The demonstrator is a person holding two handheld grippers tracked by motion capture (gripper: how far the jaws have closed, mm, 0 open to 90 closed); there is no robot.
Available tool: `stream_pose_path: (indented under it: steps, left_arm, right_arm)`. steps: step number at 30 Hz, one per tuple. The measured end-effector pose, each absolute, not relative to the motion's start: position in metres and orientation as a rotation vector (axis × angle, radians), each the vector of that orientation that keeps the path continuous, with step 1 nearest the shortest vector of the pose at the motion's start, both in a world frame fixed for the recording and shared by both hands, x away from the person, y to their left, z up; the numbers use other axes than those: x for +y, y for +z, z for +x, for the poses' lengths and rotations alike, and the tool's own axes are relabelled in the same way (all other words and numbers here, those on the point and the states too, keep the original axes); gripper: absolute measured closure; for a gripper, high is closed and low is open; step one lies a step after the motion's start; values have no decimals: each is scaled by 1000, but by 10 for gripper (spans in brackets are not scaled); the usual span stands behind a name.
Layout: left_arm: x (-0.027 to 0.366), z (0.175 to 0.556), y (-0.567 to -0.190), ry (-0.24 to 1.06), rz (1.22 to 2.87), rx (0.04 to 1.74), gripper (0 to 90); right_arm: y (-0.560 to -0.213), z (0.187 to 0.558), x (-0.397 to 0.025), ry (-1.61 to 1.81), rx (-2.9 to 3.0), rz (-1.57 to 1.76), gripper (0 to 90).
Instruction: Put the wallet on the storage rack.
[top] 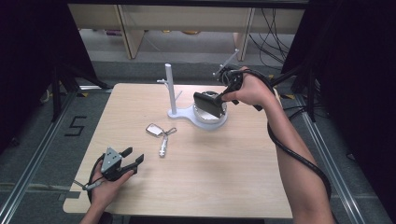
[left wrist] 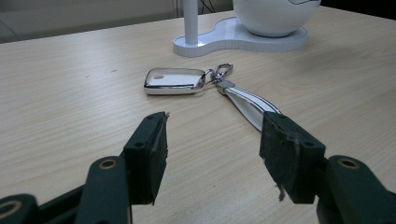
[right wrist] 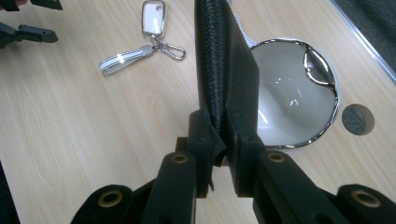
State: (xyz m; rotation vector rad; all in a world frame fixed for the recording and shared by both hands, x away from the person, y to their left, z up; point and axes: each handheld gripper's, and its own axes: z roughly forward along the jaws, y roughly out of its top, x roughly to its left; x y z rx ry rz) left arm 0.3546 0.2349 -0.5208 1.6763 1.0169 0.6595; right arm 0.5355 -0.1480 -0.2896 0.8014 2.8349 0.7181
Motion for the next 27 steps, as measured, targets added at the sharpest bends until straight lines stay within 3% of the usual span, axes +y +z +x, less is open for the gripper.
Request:
stream_pose_path:
  steps: [27]
  left_arm:
    - [235,354,-521,662,1676,1021,410]
  right_arm:
    - [-306,558,-151,794,2749,922,819]
